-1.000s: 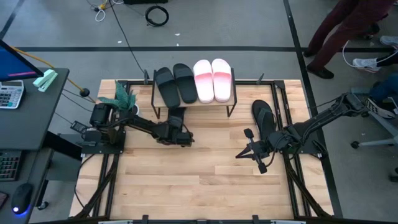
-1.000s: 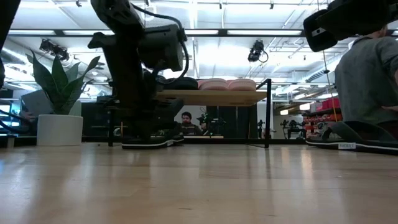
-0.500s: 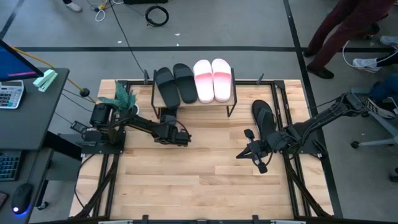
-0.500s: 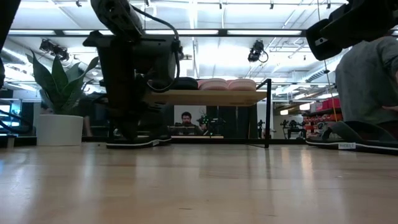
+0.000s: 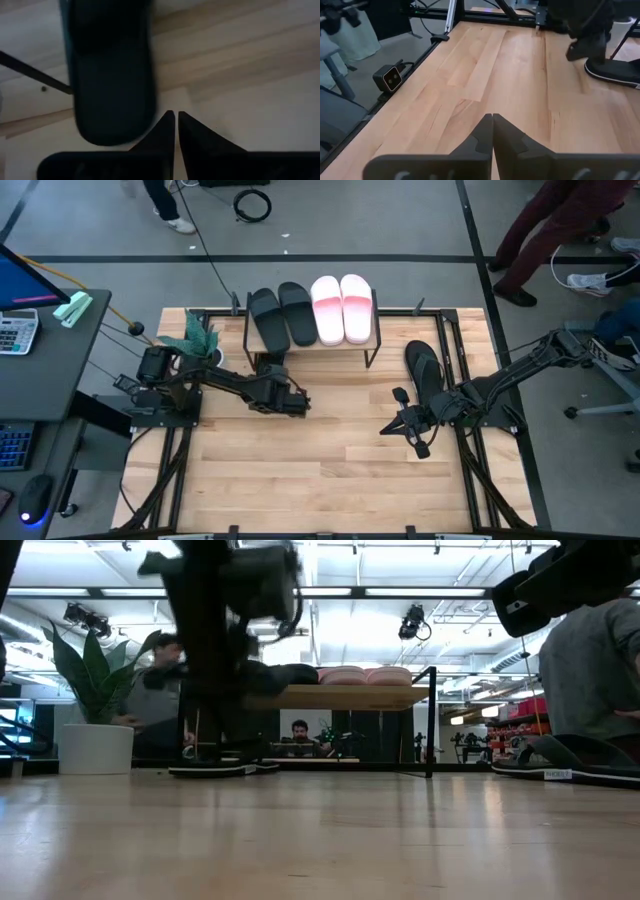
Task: Pick and place slides into the shelf
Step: Put the black slipper under the shelf
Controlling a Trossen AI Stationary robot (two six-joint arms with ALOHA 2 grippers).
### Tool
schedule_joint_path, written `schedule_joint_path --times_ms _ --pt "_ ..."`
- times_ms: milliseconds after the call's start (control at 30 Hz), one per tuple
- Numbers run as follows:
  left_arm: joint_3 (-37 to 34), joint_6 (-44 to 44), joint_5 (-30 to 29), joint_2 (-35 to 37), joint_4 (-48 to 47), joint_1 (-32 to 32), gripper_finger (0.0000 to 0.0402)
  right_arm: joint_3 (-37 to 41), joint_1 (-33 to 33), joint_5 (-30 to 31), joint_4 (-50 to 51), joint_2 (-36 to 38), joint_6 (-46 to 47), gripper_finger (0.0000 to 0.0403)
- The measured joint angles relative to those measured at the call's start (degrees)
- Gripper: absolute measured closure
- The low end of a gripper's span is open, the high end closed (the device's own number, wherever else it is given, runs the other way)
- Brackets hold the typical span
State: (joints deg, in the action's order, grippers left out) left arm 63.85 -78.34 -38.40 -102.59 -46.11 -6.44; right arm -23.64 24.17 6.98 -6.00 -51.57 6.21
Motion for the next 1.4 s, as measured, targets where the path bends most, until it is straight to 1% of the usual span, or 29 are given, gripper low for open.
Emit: schedule_joint_path --times_ms 100,200,267,333,433,567,633,700,767,900,967,1100,1200,1400 --pt "4.5 1.8 -0.3 0.1 -1.4 -2.4 0.0381 0.0 0.4 0.0 0.3 0.0 3.5 0.0388" --pt "9.4 7.0 -0.5 0.1 -1.2 -5.8 0.0392 0.0 3.2 0.4 2.6 -0.1 7.9 0.0391" --pt "12.5 11.3 -1.5 0.1 -1.0 -8.1 0.0396 0.0 6.7 3.7 5.3 -0.1 10.5 0.0394" --pt "15.1 15.0 -3.8 0.2 -0.8 -10.4 0.0397 0.0 10.7 10.6 8.8 -0.1 16.8 0.0397" --pt "18.3 17.8 -6.2 0.2 -0.7 -13.0 0.0396 0.0 17.2 21.8 16.1 -0.1 28.9 0.0398" --pt "21.0 21.4 -6.6 0.2 -0.4 -14.6 0.0379 0.0 24.7 37.1 25.4 -0.1 44.8 0.0391" --pt "21.7 23.8 -6.7 0.2 0.1 -14.6 0.0370 0.0 26.3 43.0 29.7 -0.1 49.5 0.0390" --pt "22.1 26.5 -7.0 0.2 0.6 -14.0 0.0364 0.0 26.0 46.5 34.7 -0.1 55.1 0.0389" --pt "22.1 28.6 -7.5 0.2 2.0 -13.1 0.0359 0.0 24.3 47.5 41.6 -0.1 60.3 0.0389" --pt "22.1 30.0 -7.5 0.2 3.0 -11.2 0.0356 0.0 19.0 46.4 55.6 -0.1 75.6 0.0389" --pt "22.0 30.1 -7.5 0.2 3.0 -10.6 0.0358 0.0 16.1 46.0 60.7 -0.1 79.0 0.0389" --pt "22.0 30.2 -7.5 0.2 3.0 -9.7 0.0367 0.0 9.9 46.7 66.9 -0.1 79.2 0.0384" --pt "22.0 30.2 -7.5 0.2 3.0 -9.1 0.0374 0.0 5.6 46.2 67.2 -0.1 79.2 0.0371" --pt "22.0 32.1 -7.5 0.2 3.0 -8.8 0.0386 0.0 0.2 40.3 67.2 -0.1 74.5 0.0337"
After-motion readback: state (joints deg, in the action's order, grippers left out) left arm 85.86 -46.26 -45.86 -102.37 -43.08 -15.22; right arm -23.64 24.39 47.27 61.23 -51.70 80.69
